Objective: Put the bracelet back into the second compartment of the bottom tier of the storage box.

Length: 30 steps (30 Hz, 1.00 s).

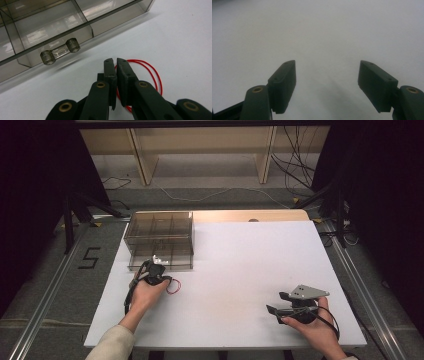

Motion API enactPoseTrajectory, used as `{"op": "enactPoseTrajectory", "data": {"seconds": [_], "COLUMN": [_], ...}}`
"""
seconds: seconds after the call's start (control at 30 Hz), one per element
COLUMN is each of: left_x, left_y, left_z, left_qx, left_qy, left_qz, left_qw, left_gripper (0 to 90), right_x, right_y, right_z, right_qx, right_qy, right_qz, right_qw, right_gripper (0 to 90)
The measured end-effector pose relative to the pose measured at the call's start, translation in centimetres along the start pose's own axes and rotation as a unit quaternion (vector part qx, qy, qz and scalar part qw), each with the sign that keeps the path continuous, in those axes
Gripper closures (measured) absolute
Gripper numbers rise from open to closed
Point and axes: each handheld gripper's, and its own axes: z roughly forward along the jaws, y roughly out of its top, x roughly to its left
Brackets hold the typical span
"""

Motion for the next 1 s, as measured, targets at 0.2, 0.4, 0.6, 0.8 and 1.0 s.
{"op": "enactPoseTrajectory", "data": {"seconds": [0.2,0.4,0.6,0.8,1.0], "left_x": [0.04,0.01,0.06,-0.04,-0.05], "left_y": [0.02,-0.04,-0.11,-0.06,-0.04], "left_z": [-0.01,-0.04,-0.11,-0.35,-0.56], "left_qx": [0.001,-0.002,-0.003,-0.006,-0.009], "left_qy": [-0.001,-0.001,-0.014,-0.016,-0.016], "left_qz": [0.002,0.012,0.004,0.005,0.006], "left_qw": [1.0000,0.9999,0.9999,0.9998,0.9998], "left_gripper": [86.7,87.0,87.1,87.1,87.2], "right_x": [-0.01,-0.02,0.00,0.00,-0.02], "right_y": [0.00,0.00,0.01,0.02,0.01], "right_z": [0.01,0.01,0.03,0.02,0.00], "right_qx": [0.000,0.000,0.000,-0.001,0.000], "right_qy": [0.000,0.000,-0.001,-0.001,-0.001], "right_qz": [0.000,-0.001,0.000,0.001,-0.001], "right_qw": [1.0000,1.0000,1.0000,1.0000,1.0000], "right_gripper": [31.6,31.6,31.7,31.8,31.8]}}
